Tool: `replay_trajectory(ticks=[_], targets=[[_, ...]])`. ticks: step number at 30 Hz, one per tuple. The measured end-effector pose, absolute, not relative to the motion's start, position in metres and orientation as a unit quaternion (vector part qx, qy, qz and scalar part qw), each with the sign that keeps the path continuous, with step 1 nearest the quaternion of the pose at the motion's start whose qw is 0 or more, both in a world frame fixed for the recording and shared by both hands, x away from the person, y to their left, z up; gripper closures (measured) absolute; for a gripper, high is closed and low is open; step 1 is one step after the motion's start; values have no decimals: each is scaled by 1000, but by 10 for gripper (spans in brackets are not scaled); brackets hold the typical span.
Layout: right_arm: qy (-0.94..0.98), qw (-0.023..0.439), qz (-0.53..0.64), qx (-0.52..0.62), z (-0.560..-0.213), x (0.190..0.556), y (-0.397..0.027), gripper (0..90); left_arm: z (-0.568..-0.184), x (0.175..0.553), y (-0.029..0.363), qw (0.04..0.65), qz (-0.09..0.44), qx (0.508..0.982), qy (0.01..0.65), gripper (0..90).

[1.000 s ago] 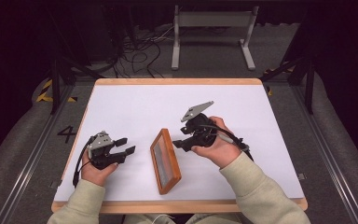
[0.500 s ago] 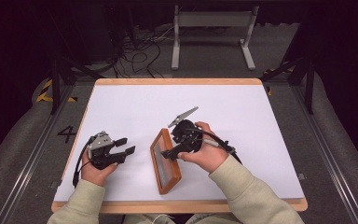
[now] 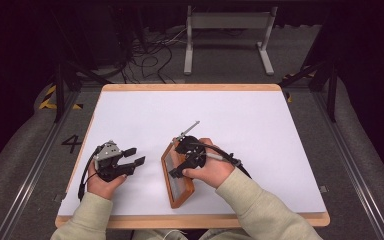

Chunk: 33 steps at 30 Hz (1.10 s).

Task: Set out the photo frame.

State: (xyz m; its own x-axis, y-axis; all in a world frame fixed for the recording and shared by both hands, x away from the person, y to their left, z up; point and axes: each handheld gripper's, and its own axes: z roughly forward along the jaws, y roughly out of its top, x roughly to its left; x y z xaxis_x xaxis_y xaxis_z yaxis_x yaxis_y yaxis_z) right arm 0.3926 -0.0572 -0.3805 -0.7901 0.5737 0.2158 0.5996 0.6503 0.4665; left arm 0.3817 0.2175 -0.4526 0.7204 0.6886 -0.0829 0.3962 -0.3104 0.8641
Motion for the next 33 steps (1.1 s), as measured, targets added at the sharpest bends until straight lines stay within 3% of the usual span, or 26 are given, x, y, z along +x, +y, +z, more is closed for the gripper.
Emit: replay_trajectory(ticks=[1,12,22,33], targets=[[-907,29,-266,-326,-380,392,-57,458,-453,382,218,477,154,796,340,483],[-896,24,-257,-362,-378,389,-56,540,-452,382,217,477,154,796,338,494],[-888,45,-249,-385,-373,396,-56,686,-452,381,218,480,151,794,340,497],[-904,8,-258,-342,-351,400,-67,708,-452,381,219,480,151,795,340,504]])
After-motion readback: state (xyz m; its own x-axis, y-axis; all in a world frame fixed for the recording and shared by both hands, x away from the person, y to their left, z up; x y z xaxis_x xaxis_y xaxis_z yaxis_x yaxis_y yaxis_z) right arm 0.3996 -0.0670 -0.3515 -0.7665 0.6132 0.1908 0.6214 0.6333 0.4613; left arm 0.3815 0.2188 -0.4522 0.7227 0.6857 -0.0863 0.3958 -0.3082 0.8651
